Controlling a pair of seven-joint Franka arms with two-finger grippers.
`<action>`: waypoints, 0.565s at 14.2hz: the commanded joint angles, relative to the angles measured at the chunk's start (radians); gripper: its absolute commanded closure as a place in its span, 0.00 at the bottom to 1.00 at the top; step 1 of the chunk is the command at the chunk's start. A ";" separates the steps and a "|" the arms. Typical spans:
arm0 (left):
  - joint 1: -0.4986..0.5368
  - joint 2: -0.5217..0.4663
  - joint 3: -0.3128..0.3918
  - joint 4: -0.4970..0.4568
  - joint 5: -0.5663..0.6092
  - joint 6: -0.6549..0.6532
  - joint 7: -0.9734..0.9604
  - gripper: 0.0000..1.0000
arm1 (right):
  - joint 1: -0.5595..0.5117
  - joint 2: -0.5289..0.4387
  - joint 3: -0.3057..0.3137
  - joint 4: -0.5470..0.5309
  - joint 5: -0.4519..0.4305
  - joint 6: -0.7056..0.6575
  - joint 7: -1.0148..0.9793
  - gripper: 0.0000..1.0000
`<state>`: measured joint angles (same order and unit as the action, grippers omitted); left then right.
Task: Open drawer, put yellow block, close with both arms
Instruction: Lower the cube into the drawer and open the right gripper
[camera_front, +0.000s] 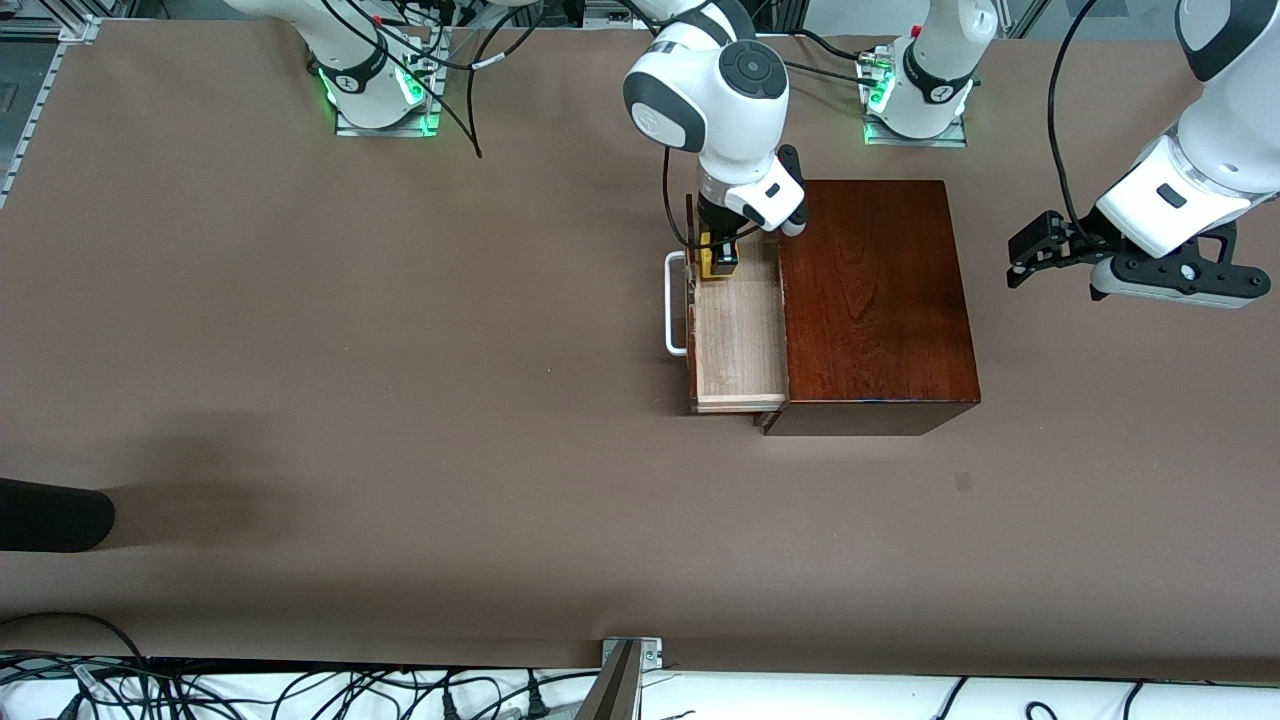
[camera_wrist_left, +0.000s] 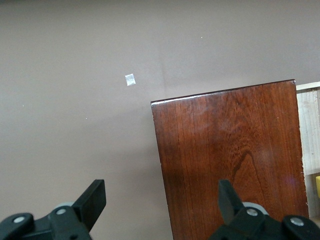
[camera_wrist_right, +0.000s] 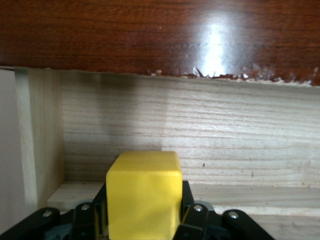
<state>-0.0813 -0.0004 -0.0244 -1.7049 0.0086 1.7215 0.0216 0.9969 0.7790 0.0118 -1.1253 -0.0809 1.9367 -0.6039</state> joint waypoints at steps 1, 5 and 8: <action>0.000 -0.003 0.001 0.016 -0.021 -0.020 0.020 0.00 | -0.012 0.028 0.016 0.035 0.010 -0.002 -0.028 1.00; -0.002 -0.003 -0.003 0.016 -0.001 -0.020 0.020 0.00 | -0.012 0.045 0.014 0.033 0.010 0.011 -0.030 1.00; 0.000 -0.003 -0.019 0.016 0.004 -0.020 0.020 0.00 | -0.014 0.059 0.014 0.033 0.009 0.051 -0.028 1.00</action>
<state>-0.0830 -0.0004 -0.0360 -1.7049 0.0086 1.7215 0.0244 0.9958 0.8145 0.0133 -1.1240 -0.0809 1.9734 -0.6077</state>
